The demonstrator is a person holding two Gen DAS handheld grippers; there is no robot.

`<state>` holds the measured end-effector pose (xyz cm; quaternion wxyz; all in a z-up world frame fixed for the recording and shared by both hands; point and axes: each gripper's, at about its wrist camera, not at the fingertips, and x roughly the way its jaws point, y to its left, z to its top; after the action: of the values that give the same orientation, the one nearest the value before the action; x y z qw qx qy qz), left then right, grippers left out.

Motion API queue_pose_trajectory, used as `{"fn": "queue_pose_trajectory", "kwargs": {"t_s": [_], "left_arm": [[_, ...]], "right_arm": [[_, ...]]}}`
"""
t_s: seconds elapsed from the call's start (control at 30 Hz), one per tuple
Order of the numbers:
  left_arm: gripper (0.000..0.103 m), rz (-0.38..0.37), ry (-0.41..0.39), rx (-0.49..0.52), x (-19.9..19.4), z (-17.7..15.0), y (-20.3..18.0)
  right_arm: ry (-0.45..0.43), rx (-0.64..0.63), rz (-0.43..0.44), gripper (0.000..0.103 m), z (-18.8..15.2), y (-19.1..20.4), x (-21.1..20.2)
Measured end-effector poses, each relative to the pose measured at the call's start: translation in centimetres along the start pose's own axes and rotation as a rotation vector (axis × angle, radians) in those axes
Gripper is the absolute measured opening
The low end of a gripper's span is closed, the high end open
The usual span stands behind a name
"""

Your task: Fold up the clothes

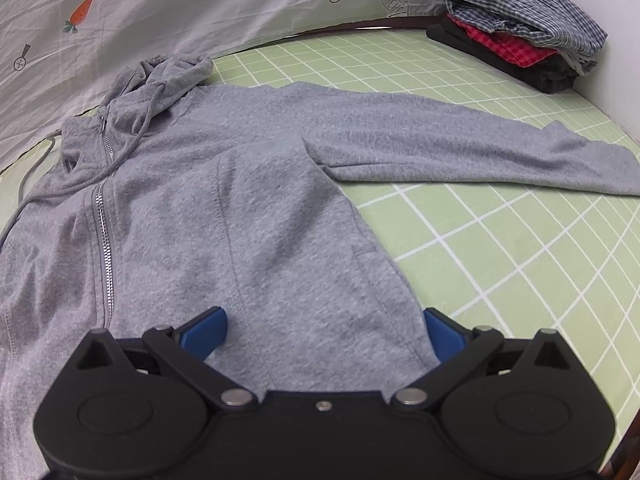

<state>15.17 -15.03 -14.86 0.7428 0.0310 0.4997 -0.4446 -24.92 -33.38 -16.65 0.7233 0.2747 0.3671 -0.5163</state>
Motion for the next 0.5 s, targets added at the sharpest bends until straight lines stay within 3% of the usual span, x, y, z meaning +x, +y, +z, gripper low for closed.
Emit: {"fn": "queue_pose_trajectory", "kwargs": {"t_s": [0.27, 0.33, 0.5], "left_arm": [[0.008, 0.270, -0.133, -0.095, -7.3, -3.9, 2.4], [0.008, 0.320, -0.128, -0.128, -9.5, -5.7, 3.5], [0.009, 0.325, -0.099, -0.257, -13.7, -11.4, 4.5]], "right_arm": [[-0.036, -0.011, 0.009, 0.103, -0.4, -0.1, -0.1], [-0.040, -0.014, 0.014, 0.103, -0.4, -0.1, -0.1], [-0.028, -0.016, 0.013, 0.103, -0.2, -0.1, -0.1]]}}
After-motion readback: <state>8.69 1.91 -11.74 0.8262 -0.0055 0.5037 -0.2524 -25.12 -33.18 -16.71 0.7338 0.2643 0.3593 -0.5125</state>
